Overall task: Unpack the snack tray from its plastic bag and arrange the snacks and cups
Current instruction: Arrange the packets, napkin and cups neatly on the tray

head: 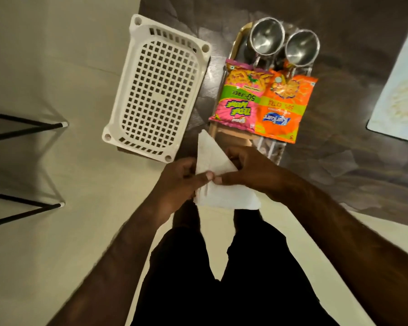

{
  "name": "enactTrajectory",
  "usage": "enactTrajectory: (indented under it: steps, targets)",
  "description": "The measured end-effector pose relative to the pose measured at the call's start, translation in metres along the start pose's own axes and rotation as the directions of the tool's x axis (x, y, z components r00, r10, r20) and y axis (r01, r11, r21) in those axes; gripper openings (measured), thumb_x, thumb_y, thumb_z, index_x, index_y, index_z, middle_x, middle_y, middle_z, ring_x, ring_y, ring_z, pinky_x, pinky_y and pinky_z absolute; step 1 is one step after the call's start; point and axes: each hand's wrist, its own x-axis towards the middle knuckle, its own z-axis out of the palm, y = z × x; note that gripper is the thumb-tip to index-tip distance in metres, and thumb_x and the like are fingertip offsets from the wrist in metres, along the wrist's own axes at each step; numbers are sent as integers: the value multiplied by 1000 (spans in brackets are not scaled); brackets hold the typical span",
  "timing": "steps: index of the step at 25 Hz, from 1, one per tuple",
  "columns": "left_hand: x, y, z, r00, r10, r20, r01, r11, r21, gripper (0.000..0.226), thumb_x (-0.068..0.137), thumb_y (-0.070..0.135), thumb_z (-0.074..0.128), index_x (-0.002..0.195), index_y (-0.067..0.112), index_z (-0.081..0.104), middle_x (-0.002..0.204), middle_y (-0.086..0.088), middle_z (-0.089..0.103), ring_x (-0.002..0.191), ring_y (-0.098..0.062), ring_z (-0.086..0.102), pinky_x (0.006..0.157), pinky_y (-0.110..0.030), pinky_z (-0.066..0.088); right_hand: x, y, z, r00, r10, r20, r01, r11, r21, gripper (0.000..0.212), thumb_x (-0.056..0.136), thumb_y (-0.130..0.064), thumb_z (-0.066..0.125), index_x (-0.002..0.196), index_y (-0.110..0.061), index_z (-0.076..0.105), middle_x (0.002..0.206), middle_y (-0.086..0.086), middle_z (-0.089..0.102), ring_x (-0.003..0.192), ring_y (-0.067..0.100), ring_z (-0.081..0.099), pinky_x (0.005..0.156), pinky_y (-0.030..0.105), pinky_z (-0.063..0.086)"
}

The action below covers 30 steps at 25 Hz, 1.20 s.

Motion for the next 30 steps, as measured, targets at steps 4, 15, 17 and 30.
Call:
enactTrajectory:
  steps: [4,15,17,30]
  targets:
    - [10,-5,38,992,-124,6,124,982,-140,27,90,20,73,112,5,70,93,-16,74,63,-21,57,57,-31,50,-13,36,-43,998,56,-29,-56,998,6,38,83,-12,87,117,-18,71,117,2,76,108,19,74,95,38,62]
    - [48,3,88,958,-129,-256,134,991,3,22,85,27,78,102,16,69,103,-5,75,78,-25,72,59,-35,58,-10,57,-73,817,-226,-530,-113,839,-532,20,91,-41,69,110,-36,68,111,-14,72,118,20,60,99,39,39]
    - [53,4,88,959,-100,-266,131,986,102,16,86,31,76,95,24,66,98,-1,75,82,-20,73,52,-25,55,-5,54,-71,792,-273,-546,-147,783,-604,23,92,-41,68,115,-35,69,117,-11,72,121,22,56,96,39,34]
    - [69,7,73,967,-30,-252,155,856,493,33,89,51,66,77,21,63,57,5,71,47,-8,65,65,-34,59,12,58,-62,767,-372,-523,-265,559,-786,31,90,-45,72,115,-27,73,113,0,64,116,28,56,93,44,41]
